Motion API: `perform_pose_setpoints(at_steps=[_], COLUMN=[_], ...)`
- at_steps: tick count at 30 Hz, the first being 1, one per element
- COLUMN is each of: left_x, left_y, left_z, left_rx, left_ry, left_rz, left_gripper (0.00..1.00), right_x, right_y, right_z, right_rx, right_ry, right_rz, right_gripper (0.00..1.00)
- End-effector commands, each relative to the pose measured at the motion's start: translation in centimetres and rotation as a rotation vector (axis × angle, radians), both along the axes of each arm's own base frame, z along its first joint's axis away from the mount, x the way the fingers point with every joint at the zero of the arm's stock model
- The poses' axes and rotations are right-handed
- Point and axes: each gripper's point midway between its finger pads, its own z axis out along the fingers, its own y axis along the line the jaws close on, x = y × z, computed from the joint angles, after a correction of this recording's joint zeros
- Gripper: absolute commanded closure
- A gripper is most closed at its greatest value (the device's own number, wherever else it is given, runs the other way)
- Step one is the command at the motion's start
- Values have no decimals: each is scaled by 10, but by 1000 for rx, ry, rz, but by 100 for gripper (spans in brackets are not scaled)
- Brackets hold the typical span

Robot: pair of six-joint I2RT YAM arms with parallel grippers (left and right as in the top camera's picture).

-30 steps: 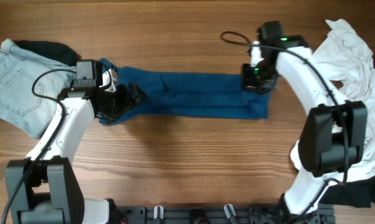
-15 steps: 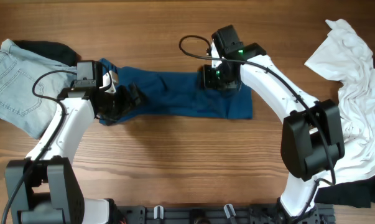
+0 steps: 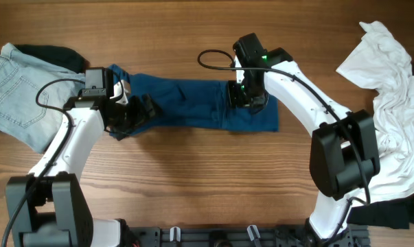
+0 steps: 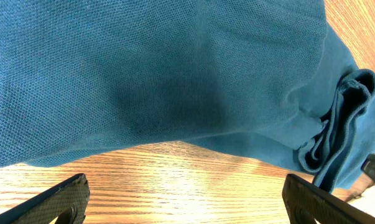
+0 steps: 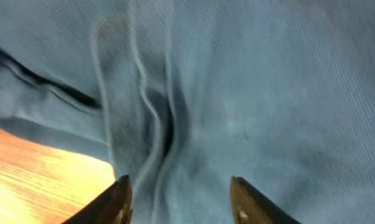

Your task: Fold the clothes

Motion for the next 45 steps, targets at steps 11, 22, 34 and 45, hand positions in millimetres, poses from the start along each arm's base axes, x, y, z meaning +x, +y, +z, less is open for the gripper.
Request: perform_pose_setpoints(at_steps=[11,22,34,45], left_x=[-5,-5,-4,39], left_y=[4,4,4,76], left_z=[-4,-4,-3,35], left_rx=[27,28,27,284], left_ry=[13,12,10,-193], left_rz=[-20,-20,-20,-14], left_gripper=[0,0,0,0], right_x=[21,64,9,27], right_y=[21,37,52,8], right_z=[-37,-5,-15,86], right_rx=[-6,39,95,54], right_ry=[-61,-234,-48,-258], right_rz=[37,37,190,101], right_gripper=[52,96,77,32])
